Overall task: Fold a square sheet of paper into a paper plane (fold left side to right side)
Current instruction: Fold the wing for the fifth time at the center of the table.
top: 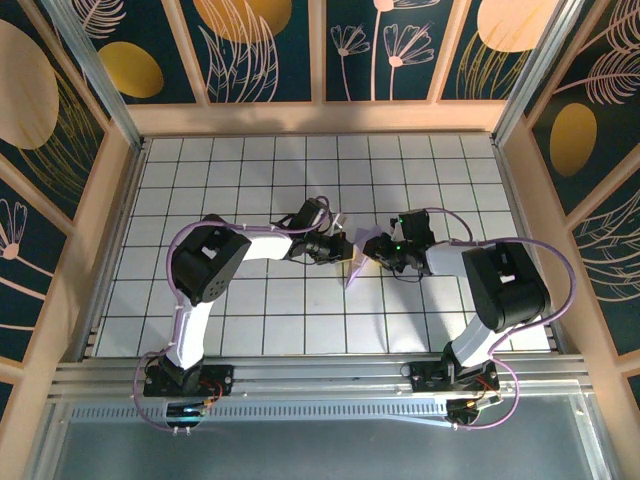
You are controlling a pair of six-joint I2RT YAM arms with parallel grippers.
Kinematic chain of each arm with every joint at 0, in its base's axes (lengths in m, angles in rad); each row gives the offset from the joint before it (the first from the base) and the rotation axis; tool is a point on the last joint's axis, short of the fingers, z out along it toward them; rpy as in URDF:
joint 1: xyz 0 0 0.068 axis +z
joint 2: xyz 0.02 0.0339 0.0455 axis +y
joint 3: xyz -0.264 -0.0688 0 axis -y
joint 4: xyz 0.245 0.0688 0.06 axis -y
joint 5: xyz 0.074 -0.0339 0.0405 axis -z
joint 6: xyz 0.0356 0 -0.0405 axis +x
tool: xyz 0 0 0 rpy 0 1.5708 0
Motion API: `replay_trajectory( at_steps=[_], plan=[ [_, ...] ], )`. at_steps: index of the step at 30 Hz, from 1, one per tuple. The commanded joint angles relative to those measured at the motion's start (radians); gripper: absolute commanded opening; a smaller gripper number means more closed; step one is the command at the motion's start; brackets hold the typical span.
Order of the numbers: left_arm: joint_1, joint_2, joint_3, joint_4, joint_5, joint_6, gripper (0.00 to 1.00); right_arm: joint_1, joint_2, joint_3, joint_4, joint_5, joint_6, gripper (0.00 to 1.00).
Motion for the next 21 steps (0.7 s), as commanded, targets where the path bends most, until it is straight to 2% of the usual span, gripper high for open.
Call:
replay_trajectory(
  at_steps=[1, 21],
  plan=[
    [0.004, 0.028, 0.028, -0.036, -0.013, 0.038, 0.01, 0.040, 0.101, 0.008, 0.007, 0.117, -0.053, 0.32],
    [0.005, 0.003, 0.036, -0.057, -0.013, 0.070, 0.02, 0.040, 0.130, 0.120, -0.075, 0.158, -0.174, 0.32]
  ],
)
